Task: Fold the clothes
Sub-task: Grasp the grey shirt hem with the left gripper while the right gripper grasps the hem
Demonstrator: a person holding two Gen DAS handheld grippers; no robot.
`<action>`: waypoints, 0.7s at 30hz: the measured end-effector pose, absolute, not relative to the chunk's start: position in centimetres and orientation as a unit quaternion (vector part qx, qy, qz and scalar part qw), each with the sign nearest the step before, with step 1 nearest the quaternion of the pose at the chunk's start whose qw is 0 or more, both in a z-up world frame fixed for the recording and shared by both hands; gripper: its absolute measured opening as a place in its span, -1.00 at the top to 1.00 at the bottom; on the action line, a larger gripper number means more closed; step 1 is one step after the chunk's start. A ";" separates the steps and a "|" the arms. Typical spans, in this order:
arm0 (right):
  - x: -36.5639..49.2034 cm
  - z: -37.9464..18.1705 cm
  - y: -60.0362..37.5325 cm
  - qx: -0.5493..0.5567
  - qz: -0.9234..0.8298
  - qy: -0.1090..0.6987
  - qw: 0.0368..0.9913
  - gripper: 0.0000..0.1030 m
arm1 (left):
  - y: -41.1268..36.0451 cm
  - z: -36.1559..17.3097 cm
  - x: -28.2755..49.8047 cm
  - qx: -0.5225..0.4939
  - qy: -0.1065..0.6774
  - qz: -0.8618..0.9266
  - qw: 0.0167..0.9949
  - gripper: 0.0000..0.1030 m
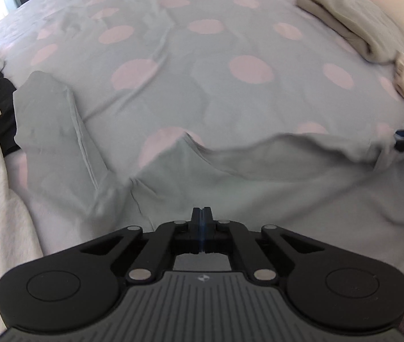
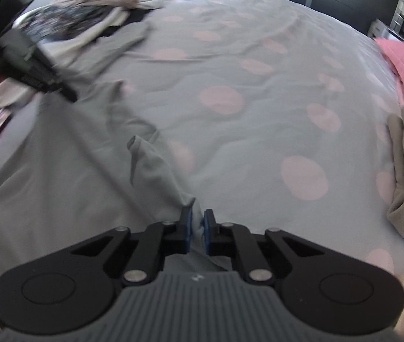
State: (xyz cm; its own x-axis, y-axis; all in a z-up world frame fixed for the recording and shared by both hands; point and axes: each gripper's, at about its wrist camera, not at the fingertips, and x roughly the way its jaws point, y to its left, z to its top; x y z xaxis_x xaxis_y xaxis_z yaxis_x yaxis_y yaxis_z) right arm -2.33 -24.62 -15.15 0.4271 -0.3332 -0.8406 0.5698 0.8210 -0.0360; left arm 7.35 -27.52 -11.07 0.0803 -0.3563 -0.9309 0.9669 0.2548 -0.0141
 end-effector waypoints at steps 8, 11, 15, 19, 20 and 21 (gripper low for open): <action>-1.2 -16.4 -18.4 0.056 -0.201 0.528 0.823 0.60 | -25.2 -10.0 6.4 0.338 0.458 -0.489 0.661 1.00; -1.3 -14.6 -17.8 0.035 -0.183 0.521 0.833 0.38 | -24.8 -9.4 6.5 0.338 0.451 -0.490 0.666 0.99; -1.0 -12.6 -17.9 0.005 -0.160 0.522 0.838 0.32 | -24.8 -8.9 6.7 0.333 0.448 -0.495 0.666 0.79; 0.8 -12.7 -20.0 -0.011 -0.126 0.547 0.828 0.32 | -25.3 -8.9 6.7 0.345 0.436 -0.503 0.662 0.77; 1.5 -13.2 -20.4 -0.014 -0.111 0.558 0.822 0.32 | -25.5 -8.9 6.7 0.350 0.431 -0.504 0.661 0.77; 2.2 -13.8 -20.8 -0.017 -0.095 0.569 0.816 0.32 | -25.6 -9.0 6.6 0.356 0.427 -0.506 0.660 0.75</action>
State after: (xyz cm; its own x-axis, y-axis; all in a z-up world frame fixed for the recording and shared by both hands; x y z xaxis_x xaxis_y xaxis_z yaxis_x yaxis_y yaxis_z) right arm 2.23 -20.79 -13.81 0.3336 -0.1744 -0.9265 0.1368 0.9813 -0.1354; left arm 6.65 -25.65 -8.99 0.1229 -0.3644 -0.9231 0.9715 0.2344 0.0368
